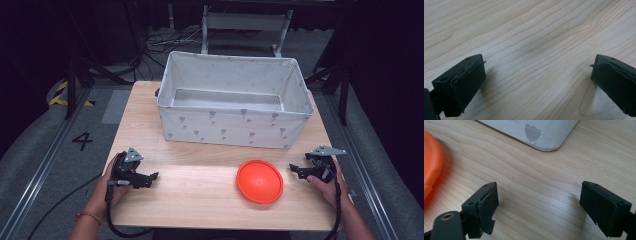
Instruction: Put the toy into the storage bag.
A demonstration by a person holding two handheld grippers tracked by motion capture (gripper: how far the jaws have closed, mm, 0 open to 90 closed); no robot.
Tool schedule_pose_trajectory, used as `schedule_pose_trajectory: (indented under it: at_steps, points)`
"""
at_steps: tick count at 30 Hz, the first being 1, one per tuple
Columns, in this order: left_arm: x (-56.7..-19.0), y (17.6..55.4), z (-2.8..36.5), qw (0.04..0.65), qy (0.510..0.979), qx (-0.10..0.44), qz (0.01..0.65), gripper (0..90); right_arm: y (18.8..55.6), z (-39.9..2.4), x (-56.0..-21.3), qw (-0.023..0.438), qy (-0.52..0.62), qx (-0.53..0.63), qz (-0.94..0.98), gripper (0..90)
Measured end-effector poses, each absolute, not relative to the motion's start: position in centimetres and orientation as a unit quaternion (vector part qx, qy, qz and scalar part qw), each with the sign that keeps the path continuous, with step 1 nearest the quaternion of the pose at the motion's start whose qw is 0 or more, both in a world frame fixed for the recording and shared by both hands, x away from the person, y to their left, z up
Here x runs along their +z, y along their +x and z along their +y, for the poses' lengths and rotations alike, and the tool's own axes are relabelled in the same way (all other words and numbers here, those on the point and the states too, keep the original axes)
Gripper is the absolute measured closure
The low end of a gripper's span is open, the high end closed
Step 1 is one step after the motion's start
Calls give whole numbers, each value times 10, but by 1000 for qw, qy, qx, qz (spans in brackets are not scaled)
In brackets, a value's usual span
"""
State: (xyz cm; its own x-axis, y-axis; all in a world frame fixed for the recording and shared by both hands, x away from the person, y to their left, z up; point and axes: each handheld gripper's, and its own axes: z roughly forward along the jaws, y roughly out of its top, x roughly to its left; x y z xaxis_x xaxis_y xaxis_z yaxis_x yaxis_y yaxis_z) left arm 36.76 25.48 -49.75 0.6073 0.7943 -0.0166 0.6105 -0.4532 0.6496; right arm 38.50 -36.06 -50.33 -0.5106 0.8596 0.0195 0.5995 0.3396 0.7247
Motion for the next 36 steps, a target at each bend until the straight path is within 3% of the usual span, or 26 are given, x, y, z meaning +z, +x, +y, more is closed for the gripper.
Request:
schedule_pose_trajectory:
  at_steps: [10,14,23,36]
  points:
    - [-497,365,262,316,850,137,400,1,385,-361,-503,189,460,341,798,146]
    - [-498,366,265,322,854,130,387,1,382,-355,-496,165,444,344,811,192]
    - [-498,367,266,322,856,129,383,2,369,-322,-468,119,379,393,829,204]
    - [-497,367,267,321,857,131,380,2,367,-294,-477,83,345,374,857,197]
